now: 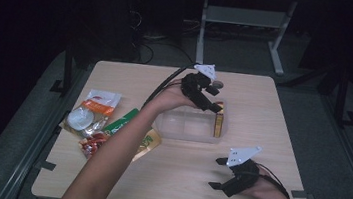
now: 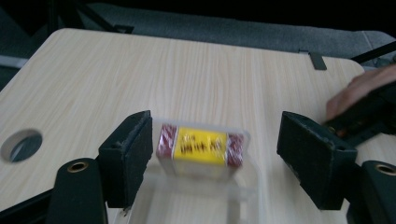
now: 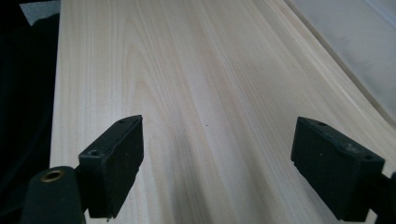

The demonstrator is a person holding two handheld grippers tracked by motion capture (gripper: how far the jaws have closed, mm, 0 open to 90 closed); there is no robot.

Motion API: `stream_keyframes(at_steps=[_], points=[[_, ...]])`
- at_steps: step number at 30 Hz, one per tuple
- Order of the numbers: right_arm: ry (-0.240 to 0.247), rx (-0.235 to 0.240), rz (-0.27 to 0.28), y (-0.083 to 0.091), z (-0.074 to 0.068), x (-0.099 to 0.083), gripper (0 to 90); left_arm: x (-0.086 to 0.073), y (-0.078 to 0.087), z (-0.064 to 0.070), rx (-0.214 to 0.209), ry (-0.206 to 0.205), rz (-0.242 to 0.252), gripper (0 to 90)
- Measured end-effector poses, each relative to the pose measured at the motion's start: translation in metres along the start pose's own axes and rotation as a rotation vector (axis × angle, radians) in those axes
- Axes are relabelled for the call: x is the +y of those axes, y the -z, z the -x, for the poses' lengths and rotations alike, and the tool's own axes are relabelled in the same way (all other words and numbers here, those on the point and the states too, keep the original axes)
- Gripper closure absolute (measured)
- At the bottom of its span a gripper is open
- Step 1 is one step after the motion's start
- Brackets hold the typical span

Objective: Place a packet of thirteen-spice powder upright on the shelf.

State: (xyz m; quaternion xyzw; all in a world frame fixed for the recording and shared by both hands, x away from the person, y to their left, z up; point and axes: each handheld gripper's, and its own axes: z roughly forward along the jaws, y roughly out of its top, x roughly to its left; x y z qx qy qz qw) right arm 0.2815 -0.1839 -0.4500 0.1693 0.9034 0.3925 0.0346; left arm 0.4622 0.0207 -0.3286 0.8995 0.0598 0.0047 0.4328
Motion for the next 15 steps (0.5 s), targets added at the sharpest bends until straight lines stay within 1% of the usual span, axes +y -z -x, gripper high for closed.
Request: stream_keyframes(at_steps=[1, 2, 3, 4, 5, 6, 7, 8, 9, 11, 15], points=[[-0.005, 0.002, -0.004, -0.001, 0.001, 0.000, 16.5, -0.002, 0.005, 0.003, 0.008, 0.000, -0.003, 26.2], [-0.005, -0.002, -0.009, -0.002, 0.002, 0.000, 16.4, -0.005, 0.015, 0.008, 0.024, 0.001, -0.006, 26.2], [-0.005, -0.002, -0.009, -0.002, 0.002, 0.000, 16.4, -0.005, 0.015, 0.008, 0.024, 0.001, -0.006, 26.2], [-0.005, -0.004, -0.008, -0.002, 0.001, 0.001, 16.3, -0.007, 0.021, 0.011, 0.038, 0.008, -0.013, 26.2], [-0.012, -0.003, -0.006, -0.002, 0.001, 0.001, 16.1, -0.009, 0.026, 0.014, 0.043, 0.012, -0.023, 26.2], [-0.015, -0.005, -0.006, -0.002, 0.000, 0.002, 16.0, -0.011, 0.030, 0.017, 0.051, 0.010, -0.029, 26.2], [-0.019, -0.008, -0.004, -0.002, 0.000, 0.002, 15.9, -0.013, 0.034, 0.021, 0.058, 0.018, -0.037, 26.2], [-0.029, -0.013, 0.000, -0.002, 0.000, 0.002, 15.7, -0.018, 0.041, 0.027, 0.070, 0.021, -0.048, 26.2], [-0.029, -0.013, 0.000, -0.002, 0.000, 0.002, 15.7, -0.018, 0.041, 0.027, 0.070, 0.021, -0.048, 26.2], [-0.041, -0.014, -0.001, -0.003, 0.001, 0.002, 15.7, -0.025, 0.049, 0.035, 0.088, 0.031, -0.058, 26.2], [-0.044, -0.015, -0.004, -0.003, 0.001, 0.002, 15.5, -0.042, 0.060, 0.047, 0.104, 0.044, -0.066, 26.2]])
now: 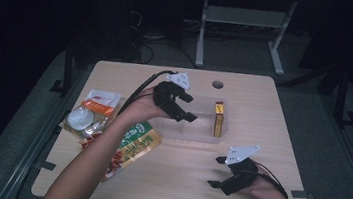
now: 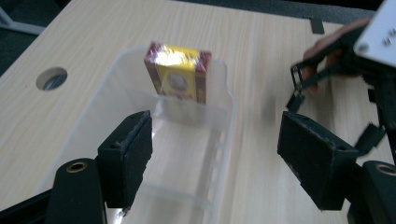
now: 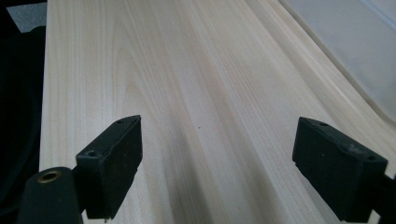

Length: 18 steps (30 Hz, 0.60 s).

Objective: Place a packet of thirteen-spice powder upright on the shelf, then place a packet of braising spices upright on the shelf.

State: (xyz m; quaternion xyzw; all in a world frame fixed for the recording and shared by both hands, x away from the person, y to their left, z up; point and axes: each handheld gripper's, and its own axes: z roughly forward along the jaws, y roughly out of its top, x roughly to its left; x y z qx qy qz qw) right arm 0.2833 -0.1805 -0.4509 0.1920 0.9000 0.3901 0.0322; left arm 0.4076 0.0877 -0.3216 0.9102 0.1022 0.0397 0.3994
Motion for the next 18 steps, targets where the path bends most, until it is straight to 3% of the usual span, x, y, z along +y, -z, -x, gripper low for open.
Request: stream_keyframes(at_steps=[5, 6, 7, 8, 10, 11, 18], points=[[-0.010, -0.016, 0.002, 0.000, 0.000, 0.002, 15.5, -0.030, 0.011, 0.010, 0.018, 0.050, -0.014, 26.2], [-0.010, -0.016, 0.002, 0.000, 0.000, 0.002, 15.5, -0.030, 0.011, 0.010, 0.018, 0.050, -0.014, 26.2], [-0.012, -0.017, 0.001, -0.001, 0.001, 0.002, 15.5, -0.042, 0.016, 0.013, 0.028, 0.064, -0.011, 26.2], [-0.012, -0.017, 0.001, -0.001, 0.001, 0.002, 15.5, -0.042, 0.016, 0.013, 0.028, 0.064, -0.011, 26.2], [-0.012, -0.022, -0.005, -0.001, 0.000, 0.003, 15.4, -0.050, 0.020, 0.016, 0.039, 0.074, -0.006, 26.2], [-0.013, -0.024, -0.008, -0.002, 0.000, 0.003, 15.4, -0.062, 0.025, 0.020, 0.057, 0.094, 0.003, 26.2], [-0.024, -0.025, 0.000, -0.001, -0.002, 0.006, 15.4, -0.094, 0.038, 0.027, 0.101, 0.140, 0.023, 26.5]])
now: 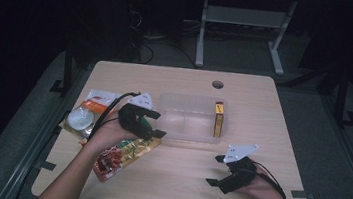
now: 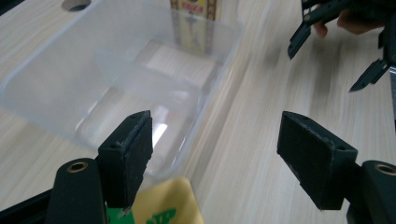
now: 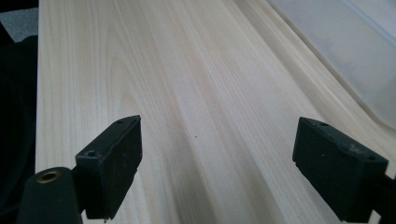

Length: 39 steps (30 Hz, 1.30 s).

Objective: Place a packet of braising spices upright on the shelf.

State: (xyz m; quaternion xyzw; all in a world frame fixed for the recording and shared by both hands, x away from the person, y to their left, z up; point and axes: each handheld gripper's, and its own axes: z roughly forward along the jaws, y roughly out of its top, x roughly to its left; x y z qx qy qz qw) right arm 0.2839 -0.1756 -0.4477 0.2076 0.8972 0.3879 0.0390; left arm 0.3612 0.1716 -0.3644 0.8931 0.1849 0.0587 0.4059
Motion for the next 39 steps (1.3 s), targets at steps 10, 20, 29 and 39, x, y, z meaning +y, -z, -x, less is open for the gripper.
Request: stream_keyframes(at_steps=[10, 20, 29, 39], points=[[-0.048, 0.000, 0.029, -0.004, 0.005, 0.008, 15.7, -0.048, 0.018, 0.000, 0.062, 0.086, -0.029, 32.0], [-0.042, -0.002, 0.010, -0.004, -0.002, 0.007, 15.9, -0.091, 0.032, -0.013, 0.162, 0.168, -0.105, 62.9], [-0.029, 0.013, 0.008, -0.003, -0.004, 0.004, 16.1, -0.103, 0.029, -0.041, 0.256, 0.222, -0.147, 89.8], [-0.025, 0.011, 0.003, -0.004, -0.004, 0.004, 16.2, -0.089, -0.004, -0.061, 0.224, 0.232, -0.108, 89.8]])
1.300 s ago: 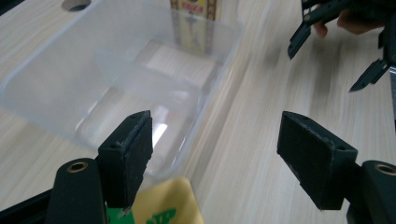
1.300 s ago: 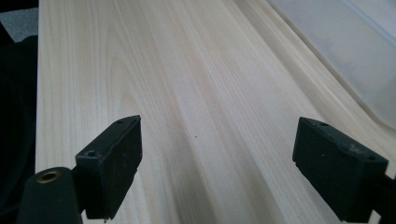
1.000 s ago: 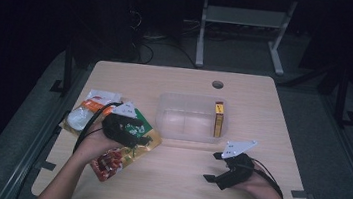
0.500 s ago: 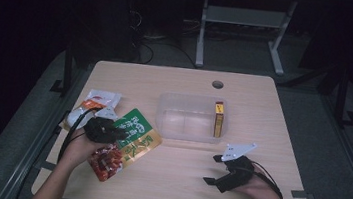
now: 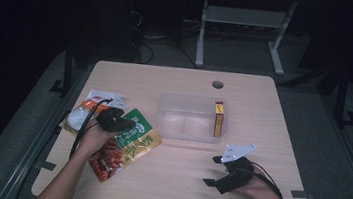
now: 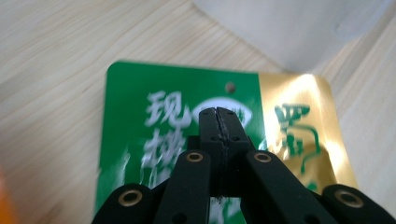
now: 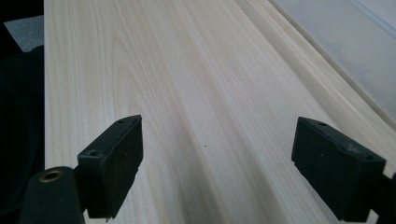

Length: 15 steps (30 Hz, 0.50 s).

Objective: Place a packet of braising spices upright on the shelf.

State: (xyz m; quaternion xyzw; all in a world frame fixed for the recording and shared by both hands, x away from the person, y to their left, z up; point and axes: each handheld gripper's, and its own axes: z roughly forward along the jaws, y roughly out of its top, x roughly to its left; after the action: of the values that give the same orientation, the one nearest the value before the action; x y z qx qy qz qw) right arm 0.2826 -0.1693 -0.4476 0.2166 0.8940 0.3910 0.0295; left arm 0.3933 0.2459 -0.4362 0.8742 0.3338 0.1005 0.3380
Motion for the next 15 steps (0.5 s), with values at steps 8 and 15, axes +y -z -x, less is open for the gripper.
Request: stream_keyframes(at_steps=[8, 15], points=[[-0.003, -0.001, -0.007, 0.000, -0.001, -0.002, 16.2, 0.020, -0.031, 0.006, -0.012, -0.026, 0.001, 89.8], [-0.003, -0.004, -0.004, 0.003, -0.001, -0.006, 16.3, 0.021, -0.042, 0.006, -0.016, -0.011, 0.009, 89.8]])
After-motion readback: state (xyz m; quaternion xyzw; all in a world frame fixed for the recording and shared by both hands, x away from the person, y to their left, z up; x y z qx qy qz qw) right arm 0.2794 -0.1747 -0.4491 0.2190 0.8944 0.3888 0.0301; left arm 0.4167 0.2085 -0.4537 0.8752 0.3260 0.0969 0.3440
